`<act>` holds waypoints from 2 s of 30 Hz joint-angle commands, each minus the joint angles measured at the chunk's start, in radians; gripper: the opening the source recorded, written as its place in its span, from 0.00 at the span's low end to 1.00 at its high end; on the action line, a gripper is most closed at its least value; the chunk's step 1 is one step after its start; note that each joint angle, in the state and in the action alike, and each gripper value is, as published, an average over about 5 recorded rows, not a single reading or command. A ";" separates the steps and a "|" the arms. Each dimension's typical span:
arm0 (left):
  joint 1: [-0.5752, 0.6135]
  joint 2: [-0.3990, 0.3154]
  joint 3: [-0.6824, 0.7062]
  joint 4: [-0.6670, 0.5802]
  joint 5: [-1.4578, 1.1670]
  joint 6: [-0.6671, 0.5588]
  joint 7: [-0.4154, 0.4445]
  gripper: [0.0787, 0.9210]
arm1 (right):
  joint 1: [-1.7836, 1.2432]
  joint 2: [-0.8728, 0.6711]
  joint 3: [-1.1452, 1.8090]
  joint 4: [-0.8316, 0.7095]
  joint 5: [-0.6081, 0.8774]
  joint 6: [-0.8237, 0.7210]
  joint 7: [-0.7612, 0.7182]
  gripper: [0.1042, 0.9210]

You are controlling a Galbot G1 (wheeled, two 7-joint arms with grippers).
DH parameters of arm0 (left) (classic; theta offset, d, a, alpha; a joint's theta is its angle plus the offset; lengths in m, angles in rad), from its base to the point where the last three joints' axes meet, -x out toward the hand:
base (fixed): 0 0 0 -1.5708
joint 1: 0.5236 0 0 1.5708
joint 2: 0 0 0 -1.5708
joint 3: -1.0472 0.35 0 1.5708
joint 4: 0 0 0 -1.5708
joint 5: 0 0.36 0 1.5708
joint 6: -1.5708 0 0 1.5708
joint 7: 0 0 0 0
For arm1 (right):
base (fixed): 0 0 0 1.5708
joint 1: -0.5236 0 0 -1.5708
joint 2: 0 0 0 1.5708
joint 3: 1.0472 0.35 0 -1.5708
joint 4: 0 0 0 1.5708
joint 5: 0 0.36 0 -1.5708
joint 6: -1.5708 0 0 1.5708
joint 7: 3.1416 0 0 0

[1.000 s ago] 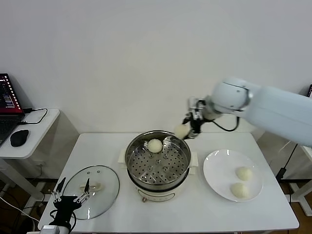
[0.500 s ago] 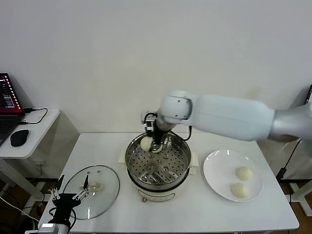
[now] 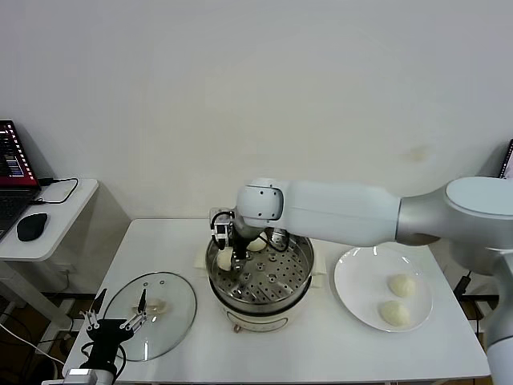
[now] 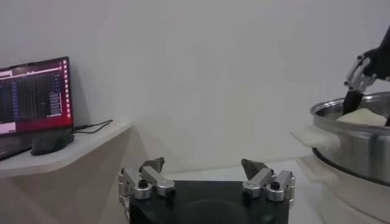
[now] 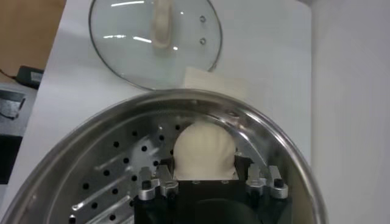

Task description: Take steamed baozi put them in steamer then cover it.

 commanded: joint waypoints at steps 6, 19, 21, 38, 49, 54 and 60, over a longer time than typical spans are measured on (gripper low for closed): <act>0.001 0.001 0.002 0.001 0.002 0.000 0.000 0.88 | 0.013 -0.010 0.010 0.017 -0.013 -0.004 -0.009 0.83; 0.006 0.005 0.011 -0.017 0.005 0.005 0.001 0.88 | 0.300 -0.477 -0.048 0.323 -0.076 0.109 -0.324 0.88; 0.008 0.007 0.012 -0.017 0.005 0.005 0.001 0.88 | 0.329 -0.576 -0.067 0.357 -0.135 0.174 -0.378 0.88; 0.015 -0.001 0.032 0.015 0.032 -0.002 -0.001 0.88 | 0.004 -1.064 0.043 0.381 -0.600 0.498 -0.444 0.88; 0.026 -0.011 0.035 0.024 0.053 -0.003 -0.001 0.88 | -0.562 -1.088 0.486 0.329 -0.742 0.511 -0.389 0.88; 0.027 -0.015 0.032 0.030 0.056 -0.002 -0.002 0.88 | -0.693 -1.051 0.594 0.295 -0.758 0.503 -0.374 0.88; 0.024 -0.016 0.028 0.034 0.055 -0.001 -0.001 0.88 | -0.735 -0.983 0.621 0.226 -0.776 0.503 -0.371 0.88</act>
